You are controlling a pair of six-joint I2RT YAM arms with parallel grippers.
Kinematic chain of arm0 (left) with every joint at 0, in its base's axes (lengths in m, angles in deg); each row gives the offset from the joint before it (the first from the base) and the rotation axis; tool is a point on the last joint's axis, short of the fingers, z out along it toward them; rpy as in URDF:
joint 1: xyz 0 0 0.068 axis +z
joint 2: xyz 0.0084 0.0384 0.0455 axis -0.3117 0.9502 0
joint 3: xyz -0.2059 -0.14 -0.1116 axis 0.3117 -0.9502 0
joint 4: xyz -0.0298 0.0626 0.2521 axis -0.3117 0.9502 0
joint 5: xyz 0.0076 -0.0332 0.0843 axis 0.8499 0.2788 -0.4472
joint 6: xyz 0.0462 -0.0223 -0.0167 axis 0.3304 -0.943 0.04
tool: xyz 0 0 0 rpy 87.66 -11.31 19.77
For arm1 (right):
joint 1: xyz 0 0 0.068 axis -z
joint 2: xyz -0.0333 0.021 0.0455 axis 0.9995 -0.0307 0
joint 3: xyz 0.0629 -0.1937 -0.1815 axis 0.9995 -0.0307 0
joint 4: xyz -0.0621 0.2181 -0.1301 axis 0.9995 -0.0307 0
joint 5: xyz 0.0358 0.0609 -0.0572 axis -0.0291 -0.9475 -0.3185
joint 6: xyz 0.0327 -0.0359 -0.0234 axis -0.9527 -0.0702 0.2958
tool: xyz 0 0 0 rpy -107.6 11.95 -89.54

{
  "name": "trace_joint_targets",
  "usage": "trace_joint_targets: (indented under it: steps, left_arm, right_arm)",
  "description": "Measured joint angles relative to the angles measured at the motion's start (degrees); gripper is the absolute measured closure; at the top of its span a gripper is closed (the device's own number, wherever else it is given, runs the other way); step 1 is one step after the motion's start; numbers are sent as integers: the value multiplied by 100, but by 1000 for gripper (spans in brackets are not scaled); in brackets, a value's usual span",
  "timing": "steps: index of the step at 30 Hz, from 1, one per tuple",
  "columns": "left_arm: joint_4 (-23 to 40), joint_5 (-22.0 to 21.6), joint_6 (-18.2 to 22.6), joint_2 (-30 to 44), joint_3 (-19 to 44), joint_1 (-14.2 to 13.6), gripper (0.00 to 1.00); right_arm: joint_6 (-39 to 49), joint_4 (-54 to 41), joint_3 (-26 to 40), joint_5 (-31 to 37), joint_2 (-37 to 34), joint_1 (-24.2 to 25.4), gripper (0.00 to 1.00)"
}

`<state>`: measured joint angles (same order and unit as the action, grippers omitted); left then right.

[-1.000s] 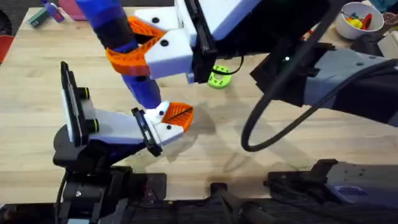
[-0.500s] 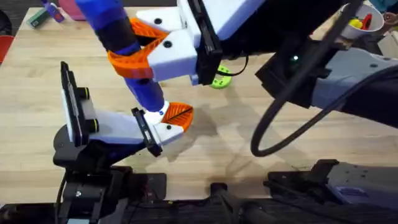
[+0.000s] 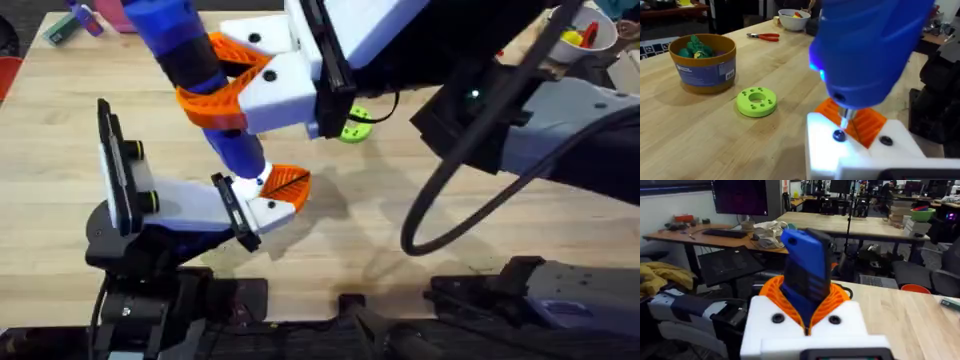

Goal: Pick up the gripper from the table and insert it into the empty holder that is missing its gripper. Then pick up a screw, insert it into the mounting hole, and use the screwdriver to tighten it. Finally, clean up the table by picking up the vegetable and placing it into the bucket.

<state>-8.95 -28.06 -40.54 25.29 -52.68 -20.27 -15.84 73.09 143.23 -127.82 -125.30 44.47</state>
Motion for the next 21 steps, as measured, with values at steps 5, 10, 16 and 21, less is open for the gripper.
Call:
trace_joint_targets:
  steps: [5,10,16,21]
  left_arm:
    - [0,0,0,1,0,0,993]
    - [0,0,0,0,0,0,993]
    - [0,0,0,0,0,0,993]
    - [0,0,0,0,0,0,993]
  right_arm:
    - [2,0,0,-4,0,0,977]
    - [29,-2,0,-75,0,0,977]
    - [120,-197,0,-120,0,2,977]
    - [212,-243,0,-133,0,2,977]
